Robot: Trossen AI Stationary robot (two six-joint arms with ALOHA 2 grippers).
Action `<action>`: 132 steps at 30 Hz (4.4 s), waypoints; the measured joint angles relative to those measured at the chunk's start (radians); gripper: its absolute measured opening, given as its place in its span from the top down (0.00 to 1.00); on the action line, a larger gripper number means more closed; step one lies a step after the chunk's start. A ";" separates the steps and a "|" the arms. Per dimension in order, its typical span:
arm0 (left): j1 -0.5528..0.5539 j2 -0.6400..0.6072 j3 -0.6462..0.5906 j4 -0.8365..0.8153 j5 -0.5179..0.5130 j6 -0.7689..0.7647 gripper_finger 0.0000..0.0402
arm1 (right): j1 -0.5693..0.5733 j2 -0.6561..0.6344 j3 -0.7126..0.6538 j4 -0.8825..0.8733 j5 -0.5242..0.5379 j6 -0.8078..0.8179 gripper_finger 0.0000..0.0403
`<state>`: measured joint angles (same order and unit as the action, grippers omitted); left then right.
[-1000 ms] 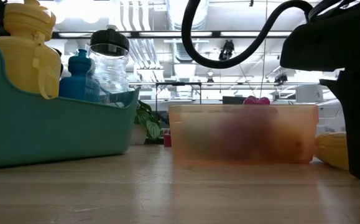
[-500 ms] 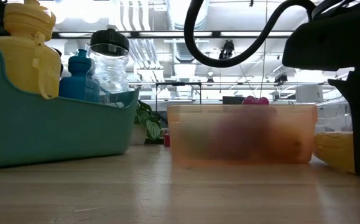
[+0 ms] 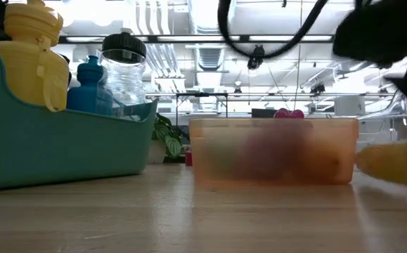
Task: Pick & Place Food Item
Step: Put the yellow banana into the orange bin, then put the red tuna can into the transparent bin
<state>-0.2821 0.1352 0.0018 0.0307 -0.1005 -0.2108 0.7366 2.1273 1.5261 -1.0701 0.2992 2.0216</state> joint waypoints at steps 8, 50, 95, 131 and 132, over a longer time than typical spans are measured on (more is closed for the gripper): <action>0.000 0.000 0.000 0.000 0.000 0.000 0.95 | 0.018 -0.048 0.002 -0.004 0.012 0.001 0.74; 0.000 0.000 0.000 0.000 0.000 0.000 0.95 | -0.276 -0.340 0.005 0.219 0.647 -0.531 0.74; 0.000 0.000 0.000 0.000 0.000 0.000 0.95 | -0.462 -0.337 -0.296 0.614 0.223 -0.772 0.74; 0.000 0.002 0.000 0.000 0.000 0.000 0.95 | -0.474 -0.514 -0.238 0.553 0.314 -1.010 0.39; 0.000 0.004 0.000 0.000 0.000 0.000 0.95 | -0.473 -0.529 -0.238 0.543 0.314 -1.013 0.39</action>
<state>-0.2825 0.1394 0.0021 0.0308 -0.1001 -0.2111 0.2632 1.5981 1.2881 -0.5269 0.6132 1.0089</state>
